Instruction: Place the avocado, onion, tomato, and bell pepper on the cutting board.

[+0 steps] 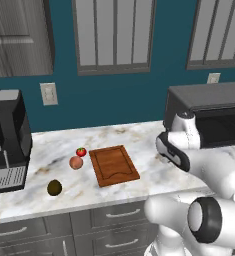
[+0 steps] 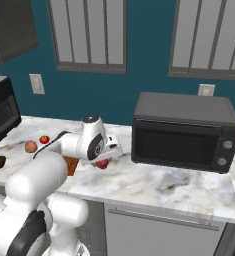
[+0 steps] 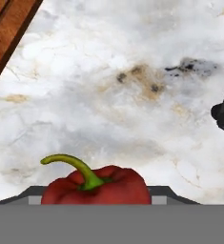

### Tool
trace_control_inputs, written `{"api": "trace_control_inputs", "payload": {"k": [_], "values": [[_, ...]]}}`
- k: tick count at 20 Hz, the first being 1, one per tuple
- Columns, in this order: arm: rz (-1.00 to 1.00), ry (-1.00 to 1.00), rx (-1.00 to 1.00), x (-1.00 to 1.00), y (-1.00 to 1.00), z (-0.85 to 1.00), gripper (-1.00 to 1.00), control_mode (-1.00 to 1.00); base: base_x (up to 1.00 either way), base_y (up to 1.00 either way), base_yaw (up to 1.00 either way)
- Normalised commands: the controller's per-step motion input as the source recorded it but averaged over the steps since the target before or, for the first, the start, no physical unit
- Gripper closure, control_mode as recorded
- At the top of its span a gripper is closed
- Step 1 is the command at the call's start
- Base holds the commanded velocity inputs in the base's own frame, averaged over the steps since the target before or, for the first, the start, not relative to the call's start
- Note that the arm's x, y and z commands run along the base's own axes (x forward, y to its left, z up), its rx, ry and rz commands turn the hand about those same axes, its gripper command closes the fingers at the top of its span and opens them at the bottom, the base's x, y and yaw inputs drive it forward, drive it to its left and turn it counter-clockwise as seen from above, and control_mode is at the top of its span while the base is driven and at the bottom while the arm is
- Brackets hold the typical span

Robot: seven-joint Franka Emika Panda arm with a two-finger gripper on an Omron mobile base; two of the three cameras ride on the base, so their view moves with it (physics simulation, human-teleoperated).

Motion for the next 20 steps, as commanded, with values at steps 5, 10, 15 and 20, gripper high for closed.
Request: {"api": "trace_control_inputs", "payload": {"k": [5, 10, 15, 20], "values": [[0.2, -0.04, -0.02, -0.04, 0.53, 0.52, 1.0, -1.0, 0.0, 0.0, 0.0], [0.26, 0.0, 0.0, 0.0, 0.51, 0.36, 1.0, -1.0, 0.0, 0.0, 0.0], [0.24, 0.01, 0.0, 0.0, 0.52, 0.34, 1.0, -1.0, 0.0, 0.0, 0.0], [0.1, 0.04, 0.0, 0.11, 0.65, 0.2, 1.0, -1.0, 0.0, 0.0, 0.0]]}}
